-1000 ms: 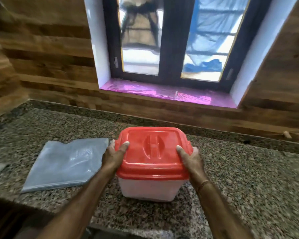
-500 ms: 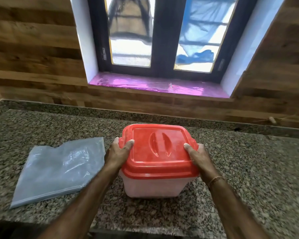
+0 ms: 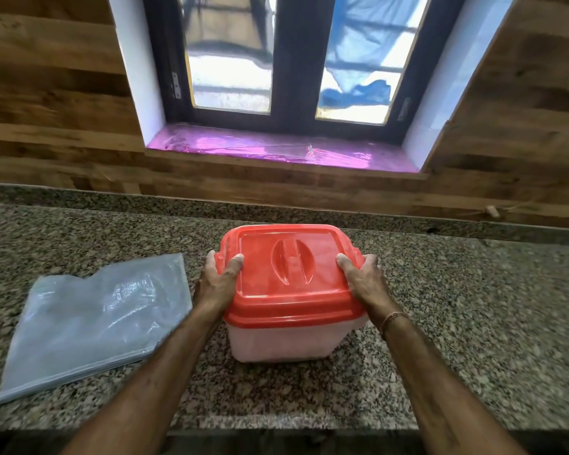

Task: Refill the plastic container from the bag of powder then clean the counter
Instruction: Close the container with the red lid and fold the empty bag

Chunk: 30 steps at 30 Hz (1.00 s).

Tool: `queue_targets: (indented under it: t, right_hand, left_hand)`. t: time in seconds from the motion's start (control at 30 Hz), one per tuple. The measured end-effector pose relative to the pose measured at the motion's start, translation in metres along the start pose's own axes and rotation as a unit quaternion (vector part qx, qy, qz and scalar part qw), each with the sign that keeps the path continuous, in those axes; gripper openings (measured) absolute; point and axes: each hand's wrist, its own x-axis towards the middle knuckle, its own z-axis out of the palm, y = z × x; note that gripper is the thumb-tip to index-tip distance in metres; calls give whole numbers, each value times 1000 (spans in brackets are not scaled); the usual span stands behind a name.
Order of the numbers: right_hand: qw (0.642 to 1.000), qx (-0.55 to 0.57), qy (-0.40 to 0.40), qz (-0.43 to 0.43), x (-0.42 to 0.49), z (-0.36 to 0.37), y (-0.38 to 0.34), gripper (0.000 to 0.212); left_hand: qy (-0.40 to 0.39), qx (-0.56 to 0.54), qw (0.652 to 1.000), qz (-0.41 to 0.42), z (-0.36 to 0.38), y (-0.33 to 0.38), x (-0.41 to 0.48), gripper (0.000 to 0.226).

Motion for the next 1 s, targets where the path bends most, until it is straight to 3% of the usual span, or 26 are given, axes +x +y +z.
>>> queue_targets:
  t: [0.13, 0.23, 0.37, 0.53, 0.63, 0.7, 0.87, 1.0]
  right_hand:
    - [999, -44, 22, 13, -5, 0, -4, 85]
    - [996, -75, 36, 11, -12, -1, -8, 76]
    - [997, -67, 45, -9, -13, -2, -7, 81]
    - [997, -20, 68, 24, -12, -7, -7, 83]
    - [997, 58, 29, 29, -9, -17, -1, 100]
    - [999, 52, 14, 5, -12, -17, 3, 112]
    - [996, -54, 15, -72, -18, -11, 7, 91]
    - [998, 9, 14, -60, -13, -10, 12, 97]
  left_hand:
    - [-4, -1, 1000, -2, -5, 3, -1, 88]
    - [21, 35, 999, 5, -5, 4, -1, 91]
    - [60, 49, 997, 12, -3, 10, -4, 103]
    - [76, 36, 996, 6, -9, 12, -6, 94]
    - [65, 35, 997, 20, -11, 10, -4, 94]
    - [63, 54, 995, 53, -10, 12, -7, 93]
    - [90, 131, 985, 73, -5, 3, 1, 89]
    - [85, 120, 986, 72, -3, 16, -12, 79]
